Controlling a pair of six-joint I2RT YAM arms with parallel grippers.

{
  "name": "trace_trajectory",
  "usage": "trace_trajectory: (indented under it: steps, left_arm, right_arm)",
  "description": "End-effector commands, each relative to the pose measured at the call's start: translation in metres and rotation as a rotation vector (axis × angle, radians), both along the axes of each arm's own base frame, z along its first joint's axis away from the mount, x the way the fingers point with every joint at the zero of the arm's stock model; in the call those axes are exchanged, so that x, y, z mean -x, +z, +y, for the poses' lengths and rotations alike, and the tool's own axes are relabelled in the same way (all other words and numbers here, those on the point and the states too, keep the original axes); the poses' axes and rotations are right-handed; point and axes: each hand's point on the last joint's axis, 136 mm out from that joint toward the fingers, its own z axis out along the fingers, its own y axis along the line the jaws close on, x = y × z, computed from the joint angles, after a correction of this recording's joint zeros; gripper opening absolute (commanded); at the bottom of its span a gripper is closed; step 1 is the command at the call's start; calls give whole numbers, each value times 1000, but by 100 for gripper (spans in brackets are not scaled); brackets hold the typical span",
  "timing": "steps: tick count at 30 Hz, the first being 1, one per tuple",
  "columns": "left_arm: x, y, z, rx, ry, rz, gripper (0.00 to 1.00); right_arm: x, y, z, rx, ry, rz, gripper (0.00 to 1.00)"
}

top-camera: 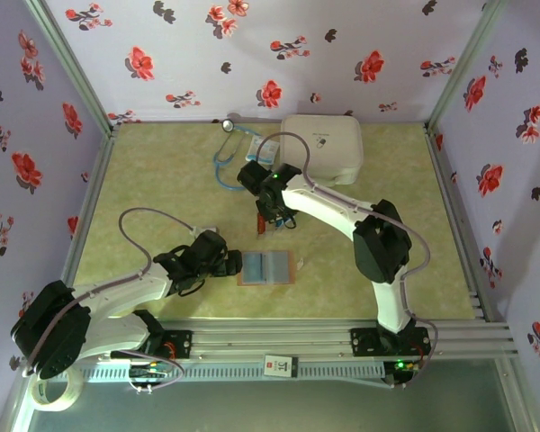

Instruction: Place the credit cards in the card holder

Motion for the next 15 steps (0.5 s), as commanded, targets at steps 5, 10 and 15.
trace_trajectory:
  steps: [5,10,15]
  left_arm:
    - [0,-4,2,7,8,3,100]
    - [1,-5,3,8,10,4,100]
    - [0,-4,2,10,9,2,100]
  right_arm:
    - [-2,-8,4,-12,5,22,25]
    - [-3,-6,4,-30,-2,25,21]
    - [-4,-6,4,-65,-16,35,15]
